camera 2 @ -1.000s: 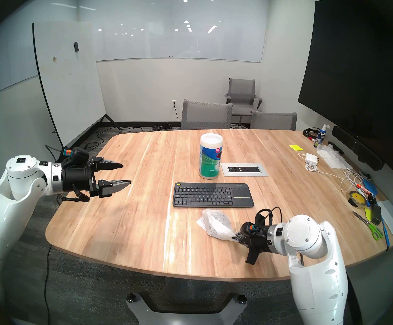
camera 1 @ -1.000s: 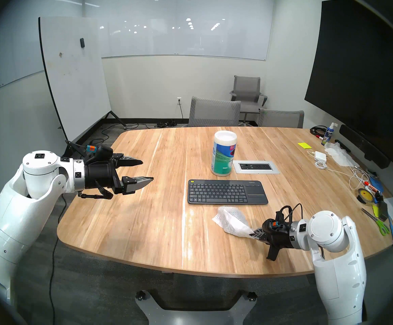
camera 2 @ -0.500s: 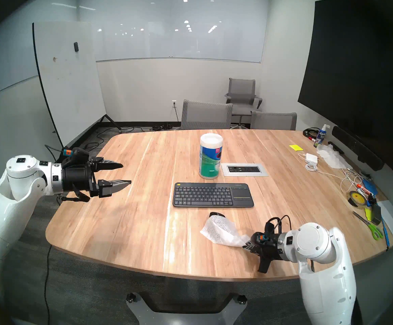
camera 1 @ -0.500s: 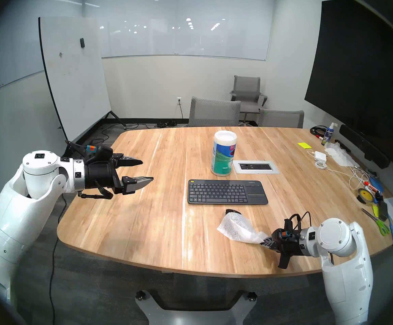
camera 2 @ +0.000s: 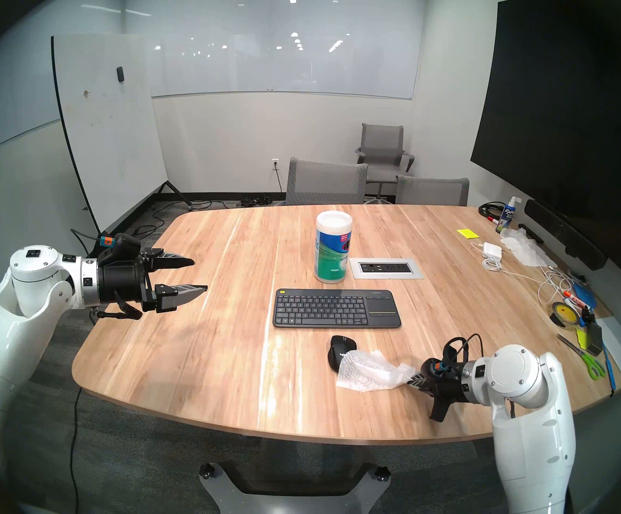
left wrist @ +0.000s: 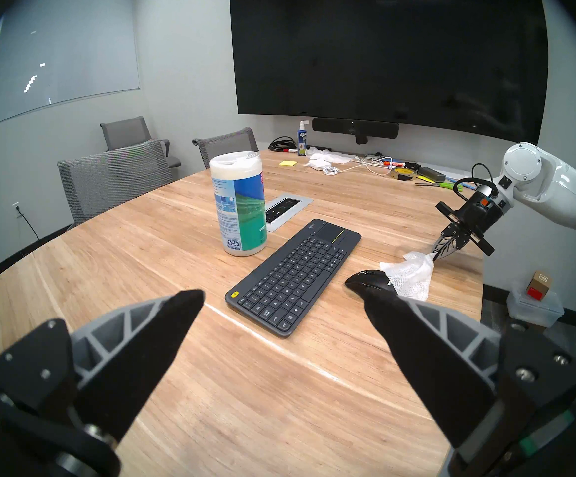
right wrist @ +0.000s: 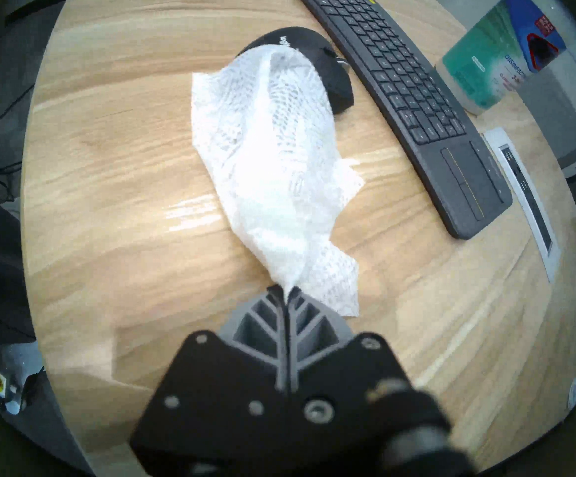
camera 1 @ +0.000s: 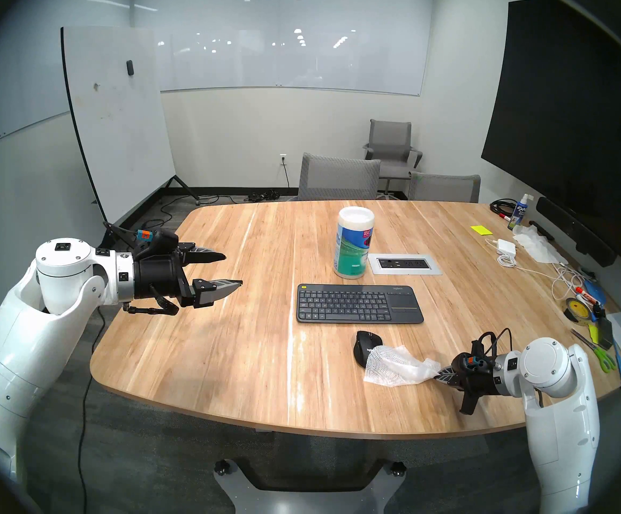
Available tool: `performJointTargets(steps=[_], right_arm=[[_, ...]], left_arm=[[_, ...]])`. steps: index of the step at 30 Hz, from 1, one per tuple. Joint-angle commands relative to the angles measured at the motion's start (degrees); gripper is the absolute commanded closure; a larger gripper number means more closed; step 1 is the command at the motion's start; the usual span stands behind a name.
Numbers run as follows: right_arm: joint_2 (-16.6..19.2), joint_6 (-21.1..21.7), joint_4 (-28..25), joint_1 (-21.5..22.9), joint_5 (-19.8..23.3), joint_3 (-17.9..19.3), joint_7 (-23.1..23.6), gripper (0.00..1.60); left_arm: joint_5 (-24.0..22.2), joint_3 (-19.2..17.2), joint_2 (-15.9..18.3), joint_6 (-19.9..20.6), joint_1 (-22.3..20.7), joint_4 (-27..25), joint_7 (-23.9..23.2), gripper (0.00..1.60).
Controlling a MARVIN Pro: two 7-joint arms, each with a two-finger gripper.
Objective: Wipe the keyboards and mice with a disinfecting wipe, then set the wipe down
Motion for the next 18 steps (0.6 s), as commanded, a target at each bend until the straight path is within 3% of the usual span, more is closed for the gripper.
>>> performJointTargets(steps=[1, 18], right_arm=[[0.44, 0.92, 0.98, 5.27, 1.12, 1.1, -0.81, 1.6], [-1.69, 6.82, 6.36, 15.74, 1.03, -1.23, -6.28, 1.6]], left_arm=[[-0.32, -0.54, -0.04, -0.06, -0.33, -0.42, -0.03, 0.0], [-0.3, -0.51, -0.03, -0.07, -0.35, -0.4, -0.04, 0.0]])
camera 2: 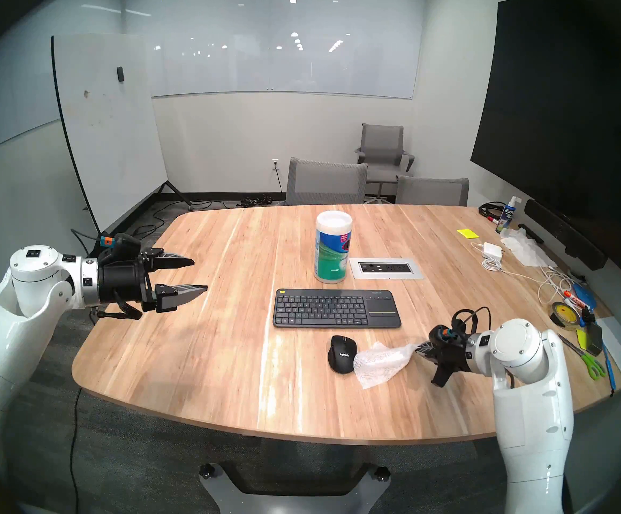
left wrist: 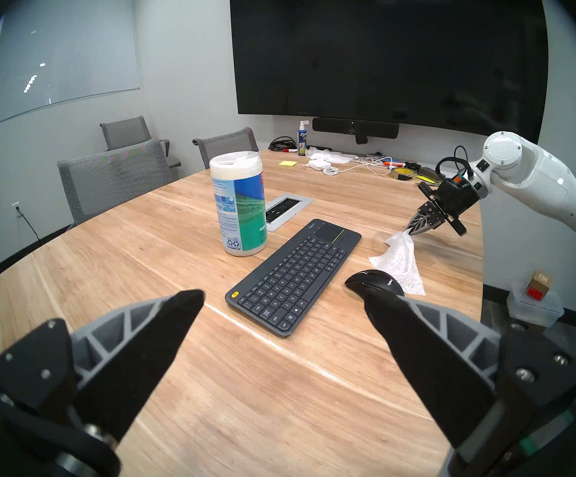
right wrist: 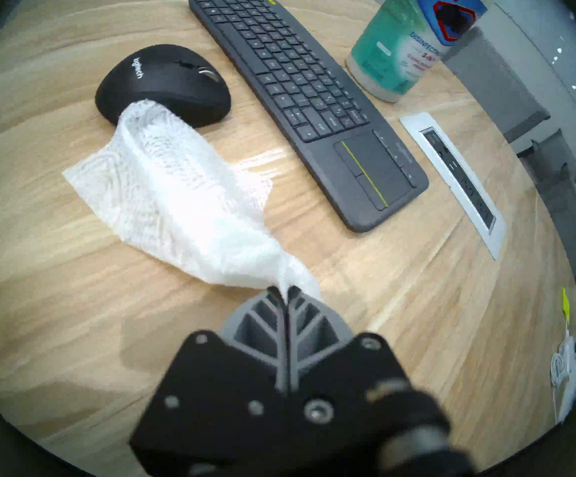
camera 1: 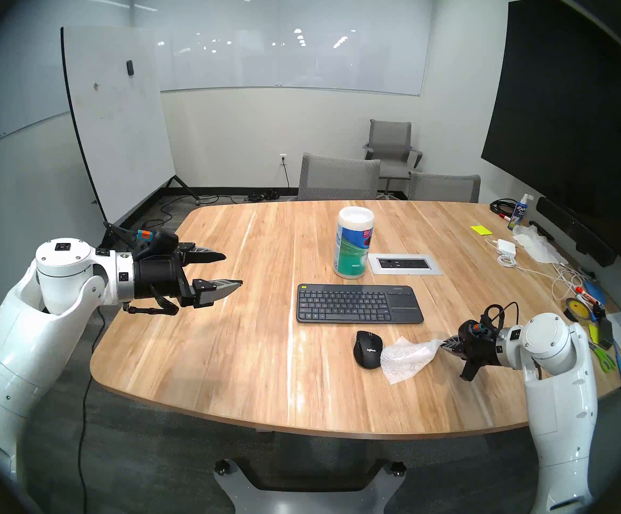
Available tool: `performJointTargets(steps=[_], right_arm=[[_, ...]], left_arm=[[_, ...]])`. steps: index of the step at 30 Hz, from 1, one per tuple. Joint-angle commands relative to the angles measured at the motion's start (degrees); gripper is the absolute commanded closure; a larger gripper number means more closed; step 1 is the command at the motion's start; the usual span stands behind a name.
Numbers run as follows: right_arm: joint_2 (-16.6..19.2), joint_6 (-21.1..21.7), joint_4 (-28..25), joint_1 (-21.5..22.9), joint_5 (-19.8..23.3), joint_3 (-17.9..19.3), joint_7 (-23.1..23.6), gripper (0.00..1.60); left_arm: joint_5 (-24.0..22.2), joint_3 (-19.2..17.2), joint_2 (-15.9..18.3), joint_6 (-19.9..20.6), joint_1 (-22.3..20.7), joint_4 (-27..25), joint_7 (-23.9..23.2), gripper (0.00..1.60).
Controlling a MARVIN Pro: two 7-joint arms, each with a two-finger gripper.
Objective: Wipe the keyboards and mice with a disinfecting wipe, then set the wipe down
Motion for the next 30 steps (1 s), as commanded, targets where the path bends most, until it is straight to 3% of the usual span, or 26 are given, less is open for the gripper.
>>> performJointTargets(steps=[1, 13, 30], right_arm=[[-1.3, 2.42, -0.3, 6.27, 0.46, -0.42, -1.91, 1.6], [-3.69, 8.48, -0.96, 9.65, -0.06, -1.38, -4.16, 1.6], [-4.12, 11.52, -1.0, 11.86, -0.51, -1.75, -5.97, 1.6]], left_arm=[[-0.3, -0.51, -0.03, -0.07, -0.35, -0.41, -0.04, 0.0], [-0.33, -0.55, -0.05, -0.05, -0.32, -0.44, -0.03, 0.0], [-0.34, -0.57, -0.05, -0.04, -0.3, -0.45, -0.02, 0.0]])
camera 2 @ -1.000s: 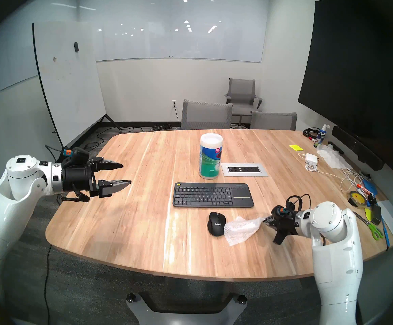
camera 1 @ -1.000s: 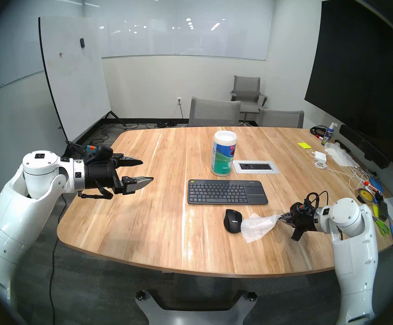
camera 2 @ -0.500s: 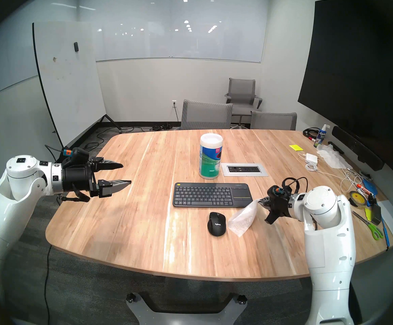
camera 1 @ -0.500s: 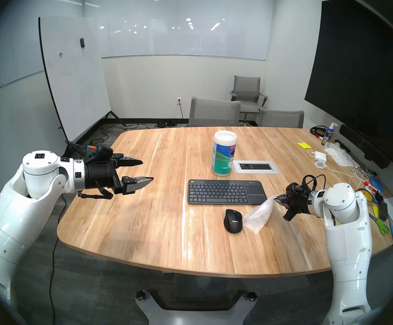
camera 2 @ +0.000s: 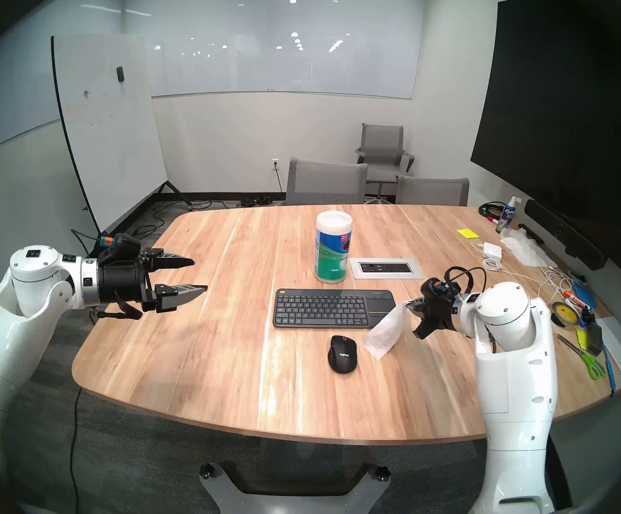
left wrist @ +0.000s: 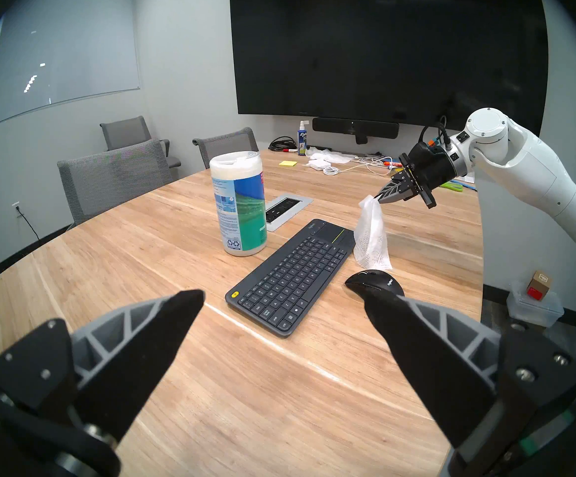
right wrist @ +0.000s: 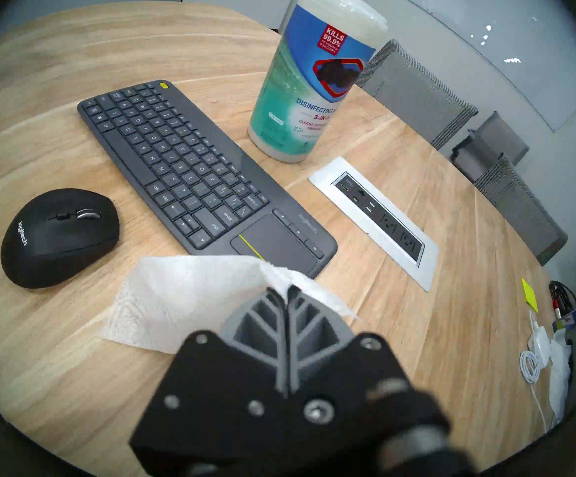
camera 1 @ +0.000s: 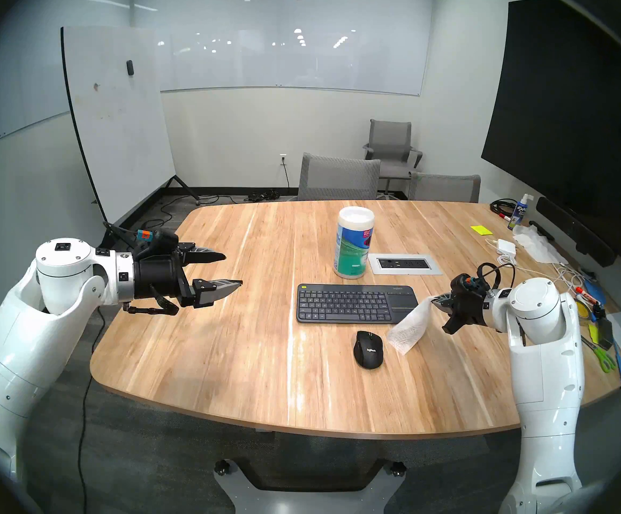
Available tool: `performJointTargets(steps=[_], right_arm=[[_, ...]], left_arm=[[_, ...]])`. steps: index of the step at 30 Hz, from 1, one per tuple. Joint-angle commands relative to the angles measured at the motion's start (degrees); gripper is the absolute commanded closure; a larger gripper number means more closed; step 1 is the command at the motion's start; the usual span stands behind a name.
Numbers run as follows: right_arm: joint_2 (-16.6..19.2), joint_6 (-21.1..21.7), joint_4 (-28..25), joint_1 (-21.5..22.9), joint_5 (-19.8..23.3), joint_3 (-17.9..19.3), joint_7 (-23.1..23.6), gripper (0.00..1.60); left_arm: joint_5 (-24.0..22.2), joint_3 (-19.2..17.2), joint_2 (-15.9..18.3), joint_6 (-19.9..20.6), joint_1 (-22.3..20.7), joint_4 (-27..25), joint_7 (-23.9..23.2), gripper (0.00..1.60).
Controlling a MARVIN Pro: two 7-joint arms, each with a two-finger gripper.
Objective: Wipe the keyboards and mice with a disinfecting wipe, then set the wipe down
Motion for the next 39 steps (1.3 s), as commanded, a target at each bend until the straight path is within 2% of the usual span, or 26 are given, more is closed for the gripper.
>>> performJointTargets(steps=[1, 8, 17, 25, 30, 39], right_arm=[[-0.16, 0.93, -0.79, 2.91, -0.61, -0.01, -1.63, 1.6], [-0.92, 3.34, -0.33, 5.65, -0.64, -0.18, -2.39, 1.6], [-3.67, 8.43, 1.47, 10.45, -3.26, -1.26, -7.25, 1.6], [-3.88, 11.98, 5.39, 15.27, -3.78, -2.39, -11.63, 1.6], [-3.79, 14.01, 6.87, 17.06, -2.78, -2.36, -13.51, 1.6], [-4.34, 18.19, 11.14, 21.58, -0.24, -0.15, -14.62, 1.6]], left_arm=[[-0.34, -0.57, -0.05, -0.04, -0.3, -0.45, -0.02, 0.0], [-0.32, -0.55, -0.05, -0.05, -0.32, -0.44, -0.03, 0.0], [-0.31, -0.52, -0.03, -0.06, -0.34, -0.42, -0.03, 0.0], [-0.28, -0.48, -0.02, -0.07, -0.36, -0.4, -0.04, 0.0], [-0.28, -0.47, -0.02, -0.08, -0.36, -0.39, -0.04, 0.0], [-0.29, -0.49, -0.02, -0.07, -0.36, -0.4, -0.04, 0.0]])
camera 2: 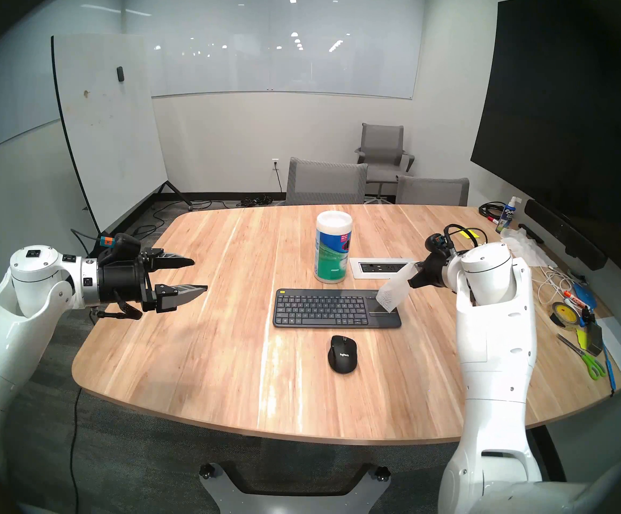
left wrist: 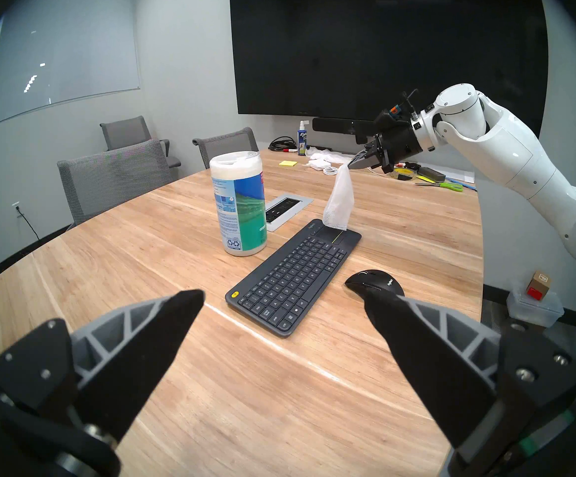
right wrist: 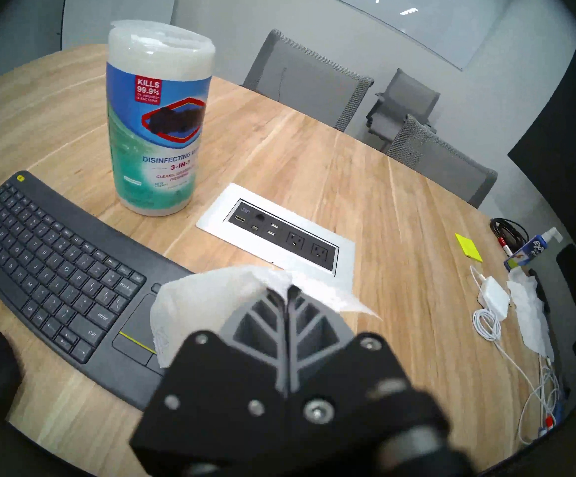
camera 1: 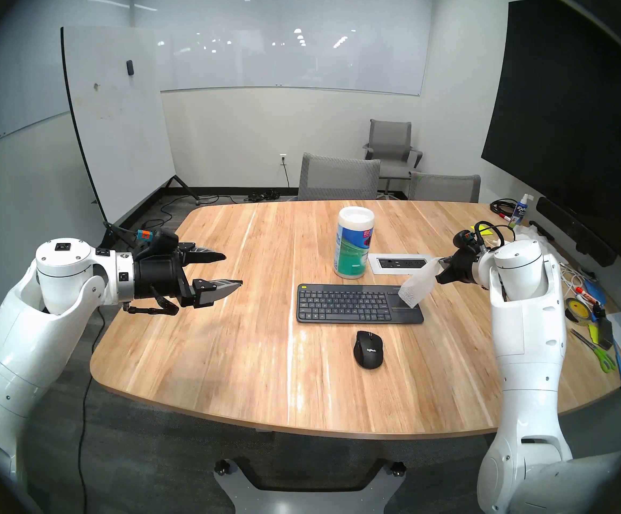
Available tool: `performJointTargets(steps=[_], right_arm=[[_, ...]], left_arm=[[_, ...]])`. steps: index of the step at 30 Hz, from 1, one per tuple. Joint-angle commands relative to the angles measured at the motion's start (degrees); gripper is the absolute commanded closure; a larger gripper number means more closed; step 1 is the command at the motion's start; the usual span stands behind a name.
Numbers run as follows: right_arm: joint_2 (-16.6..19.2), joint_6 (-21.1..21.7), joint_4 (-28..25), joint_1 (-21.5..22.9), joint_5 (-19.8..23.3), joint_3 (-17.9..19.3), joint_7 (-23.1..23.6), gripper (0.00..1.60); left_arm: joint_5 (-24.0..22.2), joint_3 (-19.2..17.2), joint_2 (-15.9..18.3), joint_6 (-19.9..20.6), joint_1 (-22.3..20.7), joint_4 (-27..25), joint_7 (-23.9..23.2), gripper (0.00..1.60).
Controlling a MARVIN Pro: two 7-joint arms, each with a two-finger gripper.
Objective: Wipe the keyboards and mice with a disinfecting wipe, then set the wipe down
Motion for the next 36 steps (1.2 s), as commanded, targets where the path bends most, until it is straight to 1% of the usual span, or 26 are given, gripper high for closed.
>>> performJointTargets(steps=[1, 4, 8, 16, 22, 25, 26, 27, 32, 33, 34, 35, 36], right_arm=[[-0.09, 2.75, 2.25, 6.44, 1.93, 1.46, -1.75, 1.6], [-0.2, 3.22, 4.97, 8.29, 1.72, 2.03, -1.87, 1.6], [-0.27, 3.15, 6.04, 8.71, 1.95, 2.63, -2.43, 1.6], [-3.0, 2.34, 9.16, 10.01, 2.27, 5.87, -9.0, 1.6], [-3.96, 1.15, 9.08, 9.54, 3.12, 7.18, -10.69, 1.6], [-5.01, -0.12, 9.0, 8.96, 3.49, 8.16, -12.49, 1.6], [-5.81, -0.61, 8.77, 8.66, 3.43, 8.61, -13.95, 1.6], [-5.81, -0.61, 8.77, 8.66, 3.43, 8.61, -13.95, 1.6], [-7.41, -3.22, 9.51, 8.0, 3.66, 9.61, -17.12, 1.6], [-8.18, -4.66, 9.36, 7.55, 3.99, 10.13, -18.47, 1.6], [-8.22, -4.84, 9.44, 7.42, 4.01, 10.15, -18.54, 1.6], [-8.75, -6.21, 9.37, 7.01, 4.18, 10.5, -19.69, 1.6], [-8.89, -6.66, 9.32, 6.76, 4.02, 10.46, -20.15, 1.6]], left_arm=[[-0.3, -0.51, -0.03, -0.07, -0.34, -0.41, -0.04, 0.0], [-0.31, -0.53, -0.03, -0.06, -0.33, -0.42, -0.03, 0.0], [-0.32, -0.55, -0.04, -0.05, -0.32, -0.43, -0.03, 0.0], [-0.33, -0.57, -0.05, -0.04, -0.3, -0.44, -0.02, 0.0], [-0.34, -0.58, -0.05, -0.04, -0.3, -0.45, -0.02, 0.0], [-0.35, -0.6, -0.06, -0.03, -0.29, -0.46, -0.02, 0.0], [-0.35, -0.6, -0.06, -0.03, -0.29, -0.46, -0.02, 0.0], [-0.35, -0.6, -0.06, -0.03, -0.29, -0.46, -0.02, 0.0], [-0.35, -0.61, -0.06, -0.03, -0.28, -0.47, -0.01, 0.0], [-0.35, -0.61, -0.06, -0.03, -0.28, -0.47, -0.01, 0.0], [-0.36, -0.61, -0.06, -0.03, -0.27, -0.47, -0.01, 0.0], [-0.35, -0.61, -0.06, -0.03, -0.28, -0.47, -0.01, 0.0], [-0.36, -0.61, -0.06, -0.03, -0.28, -0.47, -0.01, 0.0]])
